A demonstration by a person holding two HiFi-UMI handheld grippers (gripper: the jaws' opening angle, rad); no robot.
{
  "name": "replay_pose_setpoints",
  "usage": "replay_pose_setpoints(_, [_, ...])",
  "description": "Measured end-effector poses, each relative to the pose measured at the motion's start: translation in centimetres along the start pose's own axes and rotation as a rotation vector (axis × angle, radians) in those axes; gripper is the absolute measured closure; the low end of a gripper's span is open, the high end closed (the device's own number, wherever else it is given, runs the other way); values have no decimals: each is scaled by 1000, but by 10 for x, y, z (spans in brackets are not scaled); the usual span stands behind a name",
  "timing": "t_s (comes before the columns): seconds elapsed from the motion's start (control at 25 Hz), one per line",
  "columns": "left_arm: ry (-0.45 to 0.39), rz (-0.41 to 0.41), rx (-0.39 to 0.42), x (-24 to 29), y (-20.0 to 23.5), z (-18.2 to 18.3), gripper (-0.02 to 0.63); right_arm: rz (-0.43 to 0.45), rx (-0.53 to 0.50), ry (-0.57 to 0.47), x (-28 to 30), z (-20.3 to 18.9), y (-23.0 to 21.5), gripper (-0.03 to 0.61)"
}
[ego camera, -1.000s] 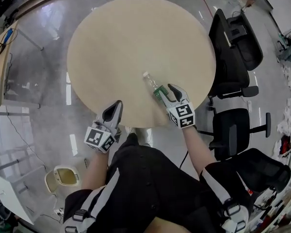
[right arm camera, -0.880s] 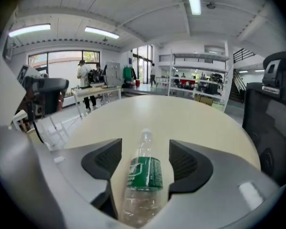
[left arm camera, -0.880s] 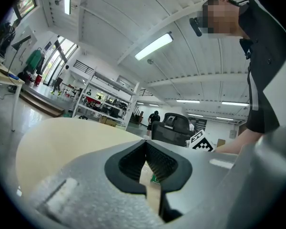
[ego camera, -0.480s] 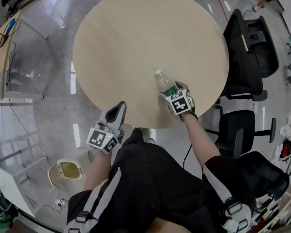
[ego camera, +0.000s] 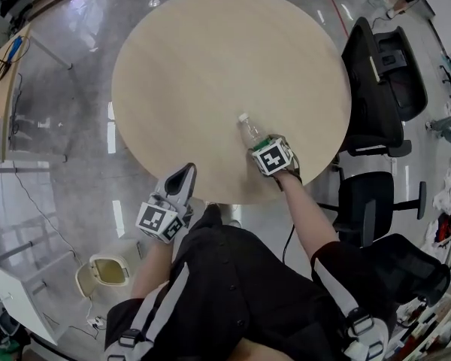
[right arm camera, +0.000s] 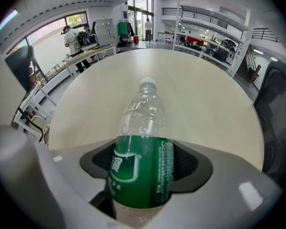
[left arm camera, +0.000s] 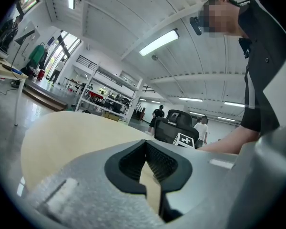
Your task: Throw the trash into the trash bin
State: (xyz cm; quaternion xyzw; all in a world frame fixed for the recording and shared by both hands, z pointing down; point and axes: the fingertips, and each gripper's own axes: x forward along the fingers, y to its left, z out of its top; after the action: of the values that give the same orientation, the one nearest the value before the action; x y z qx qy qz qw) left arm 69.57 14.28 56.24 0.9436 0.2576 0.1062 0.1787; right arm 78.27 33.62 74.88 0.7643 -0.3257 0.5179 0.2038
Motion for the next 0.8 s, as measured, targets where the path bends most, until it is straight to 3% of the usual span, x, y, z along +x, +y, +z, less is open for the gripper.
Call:
replay_pose_setpoints(0.36, [-14, -69, 30, 10, -26, 11, 611, -63, 65, -249, -60, 6, 3, 251])
replay_pose_setpoints(0.8, [-60, -206, 107, 23, -106, 33, 611, -112, 187, -622, -211, -19, 6, 250])
